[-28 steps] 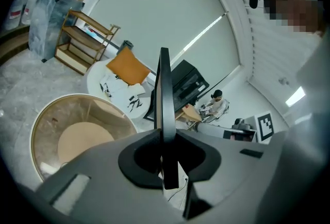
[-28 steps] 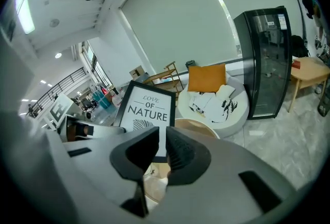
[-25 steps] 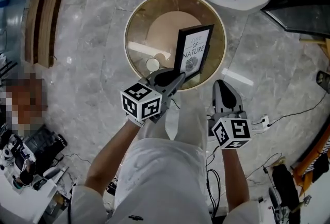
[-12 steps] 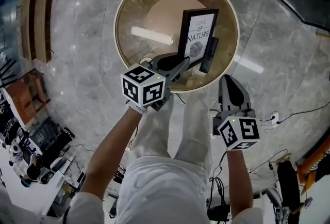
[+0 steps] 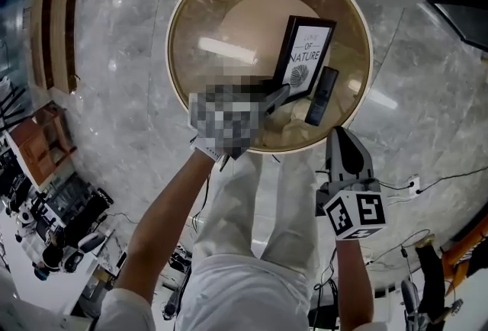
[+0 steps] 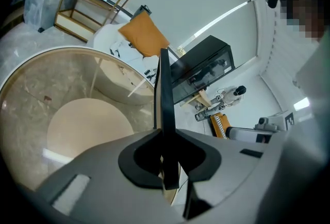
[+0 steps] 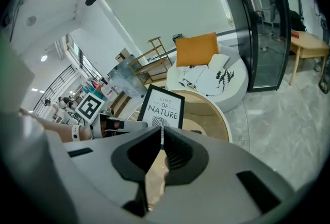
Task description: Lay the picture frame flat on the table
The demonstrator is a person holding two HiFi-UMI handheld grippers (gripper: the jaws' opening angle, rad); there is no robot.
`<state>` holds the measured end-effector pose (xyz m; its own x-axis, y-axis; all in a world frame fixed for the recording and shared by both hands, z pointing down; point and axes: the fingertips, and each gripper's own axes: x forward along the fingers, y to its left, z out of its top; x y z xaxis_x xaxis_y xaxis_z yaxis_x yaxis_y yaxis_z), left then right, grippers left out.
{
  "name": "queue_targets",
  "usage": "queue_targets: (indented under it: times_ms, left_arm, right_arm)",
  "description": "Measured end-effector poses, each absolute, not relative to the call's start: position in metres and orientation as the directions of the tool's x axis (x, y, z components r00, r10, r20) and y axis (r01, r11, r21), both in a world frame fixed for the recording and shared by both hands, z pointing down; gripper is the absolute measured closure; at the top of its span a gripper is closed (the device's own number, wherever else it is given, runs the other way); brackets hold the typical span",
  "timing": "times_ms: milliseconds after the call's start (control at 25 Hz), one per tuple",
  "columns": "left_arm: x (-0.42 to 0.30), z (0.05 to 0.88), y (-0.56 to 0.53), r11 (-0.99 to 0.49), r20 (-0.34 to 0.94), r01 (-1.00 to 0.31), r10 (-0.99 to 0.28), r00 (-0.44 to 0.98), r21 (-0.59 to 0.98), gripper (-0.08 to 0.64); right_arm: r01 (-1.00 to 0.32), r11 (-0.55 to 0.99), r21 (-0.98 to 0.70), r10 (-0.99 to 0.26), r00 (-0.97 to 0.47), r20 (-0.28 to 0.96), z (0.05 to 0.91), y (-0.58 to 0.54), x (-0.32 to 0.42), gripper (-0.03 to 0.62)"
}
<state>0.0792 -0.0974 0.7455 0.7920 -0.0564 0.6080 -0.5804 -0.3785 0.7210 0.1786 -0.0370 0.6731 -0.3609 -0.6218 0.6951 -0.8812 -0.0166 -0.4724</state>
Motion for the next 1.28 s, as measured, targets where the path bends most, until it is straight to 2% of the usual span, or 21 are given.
queue_targets:
  times_ms: [320,560,840,1040,1280]
  left_arm:
    - [0.083,0.775,-0.098,-0.371,0.595,-0.557,-0.014,0.803,0.743,0.509]
    - [0.083,0.785,-0.101,-0.301,0.576,-0.562,-0.048,0.816,0.771,0.506]
    - [0.078,0.797,-0.11,-0.359,0.654,-0.625,-0.051,0.755,0.693,0.486]
    - [0.066,0.815,-0.116,-0.442,0.769,-0.717,-0.091,0.633,0.539,0.475]
    - [0.062,0.823,-0.122,-0.467,0.828,-0.764,-0.11,0.55,0.445,0.443]
  right_arm:
    - [-0.876,-0.038,-0.481,-0.621,-0.356,0.698,0.695,-0.044,0.173,0.578]
    - [-0.875,-0.05,-0.481,-0.625,-0.348,0.699,0.699,-0.041,0.176,0.578]
    - [-0.873,-0.061,-0.483,-0.626,-0.343,0.7,0.701,-0.041,0.178,0.578]
    - [-0.877,-0.076,-0.474,-0.631,-0.326,0.704,0.701,-0.042,0.18,0.577]
    - [-0.877,-0.08,-0.474,-0.634,-0.323,0.703,0.698,-0.044,0.182,0.578]
